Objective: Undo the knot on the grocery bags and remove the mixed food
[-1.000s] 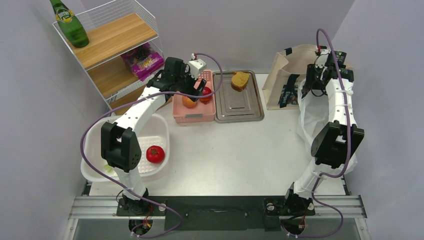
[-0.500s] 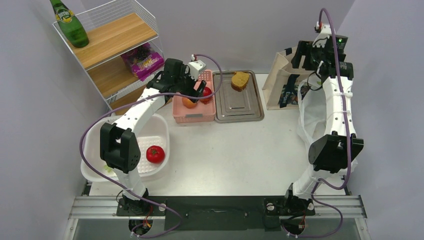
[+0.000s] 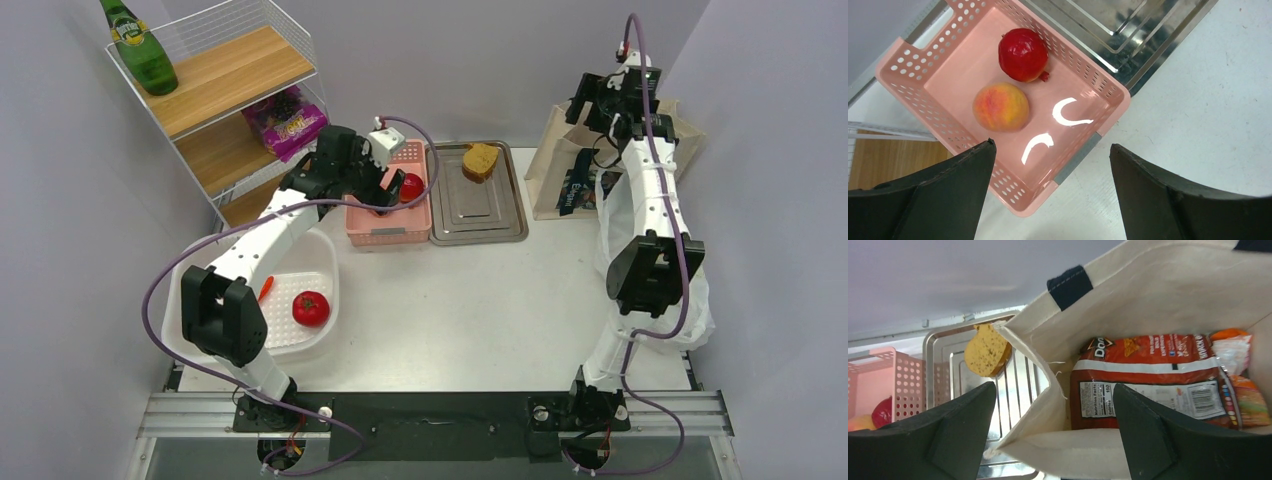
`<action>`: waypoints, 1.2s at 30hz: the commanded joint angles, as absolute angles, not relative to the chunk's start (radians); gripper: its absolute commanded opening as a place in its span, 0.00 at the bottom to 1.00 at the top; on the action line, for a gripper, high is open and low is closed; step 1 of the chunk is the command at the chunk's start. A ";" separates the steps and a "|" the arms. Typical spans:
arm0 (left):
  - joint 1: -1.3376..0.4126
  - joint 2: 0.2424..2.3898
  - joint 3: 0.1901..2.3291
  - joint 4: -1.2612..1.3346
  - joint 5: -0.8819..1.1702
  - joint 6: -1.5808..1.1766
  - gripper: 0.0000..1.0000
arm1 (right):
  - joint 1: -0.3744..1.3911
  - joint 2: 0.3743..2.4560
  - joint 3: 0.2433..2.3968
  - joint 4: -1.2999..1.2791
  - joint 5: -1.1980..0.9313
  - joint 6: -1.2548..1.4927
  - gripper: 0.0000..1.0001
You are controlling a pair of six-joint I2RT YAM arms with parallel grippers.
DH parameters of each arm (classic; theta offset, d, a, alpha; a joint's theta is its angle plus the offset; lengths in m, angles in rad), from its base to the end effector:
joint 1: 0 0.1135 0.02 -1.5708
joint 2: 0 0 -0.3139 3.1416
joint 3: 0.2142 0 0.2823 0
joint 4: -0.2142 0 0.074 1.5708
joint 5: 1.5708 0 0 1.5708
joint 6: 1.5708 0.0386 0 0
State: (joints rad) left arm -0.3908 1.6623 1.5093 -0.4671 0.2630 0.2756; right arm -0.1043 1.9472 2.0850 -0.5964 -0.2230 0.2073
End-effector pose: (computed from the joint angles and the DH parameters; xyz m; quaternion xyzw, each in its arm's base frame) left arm 0.3854 -0.1697 0.3787 0.3450 0.8133 -0.1425 0.4462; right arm 0.4987 -0.0436 0.4533 0.0730 0.8429 0.1214 0.5190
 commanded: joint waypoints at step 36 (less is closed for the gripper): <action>-0.385 1.695 1.532 -0.440 0.290 0.293 0.83 | -0.242 1.698 1.829 -1.172 -0.447 -0.493 0.00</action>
